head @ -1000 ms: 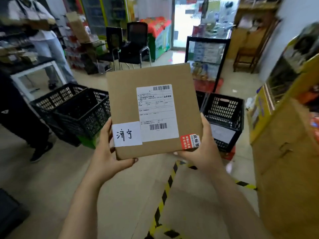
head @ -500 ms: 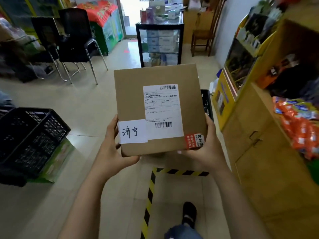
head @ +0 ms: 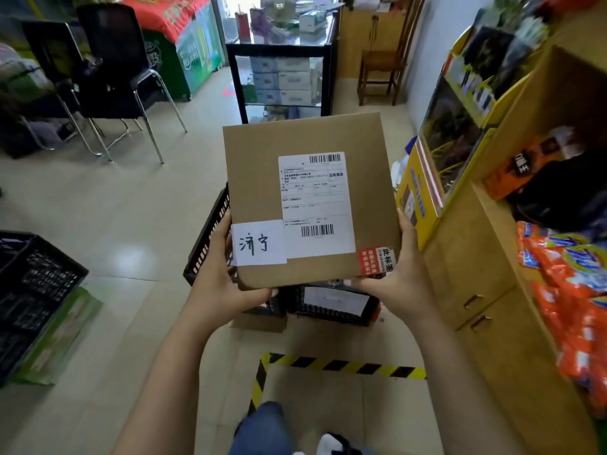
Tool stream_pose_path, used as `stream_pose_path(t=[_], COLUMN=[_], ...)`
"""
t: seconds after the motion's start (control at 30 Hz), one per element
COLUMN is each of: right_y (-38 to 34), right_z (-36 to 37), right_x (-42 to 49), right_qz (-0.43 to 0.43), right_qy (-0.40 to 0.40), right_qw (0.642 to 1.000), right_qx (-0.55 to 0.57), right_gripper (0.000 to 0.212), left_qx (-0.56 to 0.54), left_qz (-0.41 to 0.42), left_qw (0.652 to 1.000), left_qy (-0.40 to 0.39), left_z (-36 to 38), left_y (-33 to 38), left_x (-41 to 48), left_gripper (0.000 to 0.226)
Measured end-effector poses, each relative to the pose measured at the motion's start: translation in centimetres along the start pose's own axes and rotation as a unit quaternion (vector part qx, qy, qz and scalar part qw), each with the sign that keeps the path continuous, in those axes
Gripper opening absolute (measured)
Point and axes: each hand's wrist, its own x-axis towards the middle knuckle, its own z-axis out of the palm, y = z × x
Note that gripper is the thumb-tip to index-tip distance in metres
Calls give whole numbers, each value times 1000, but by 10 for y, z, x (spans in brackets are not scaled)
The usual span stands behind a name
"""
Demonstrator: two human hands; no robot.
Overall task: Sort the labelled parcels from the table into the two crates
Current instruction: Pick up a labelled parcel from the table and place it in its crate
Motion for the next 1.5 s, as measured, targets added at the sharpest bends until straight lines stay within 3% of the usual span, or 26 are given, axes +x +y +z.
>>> stream_pose_path(t=[0.33,0.6,1.07,1.27,1.5], right_y=[19,21,25,76,189], right_z=[7,84,301,341,391], right_x=[64,129,278,301,307], right_qz=[15,26,161,235,299], right_qy=[6,-6,51,34,-21], right_qw=[1000,999,986,971,952], right_qx=[17,29,0,-34,-64], right_gripper=[132,125,131,132,133], left_qx=[12,-2,19,27,-5], left_qz=[-4,-22,-95,-145,-225], left_qw=[1000,999,983,972,952], left_qy=[-17,-28,-153,-184,-208], left_z=[7,-44,-173,-154,-100], left_y=[-10,-57,-225,-309,-426], left_x=[73,139,358,395,396], left_gripper=[126,125,128,132,138])
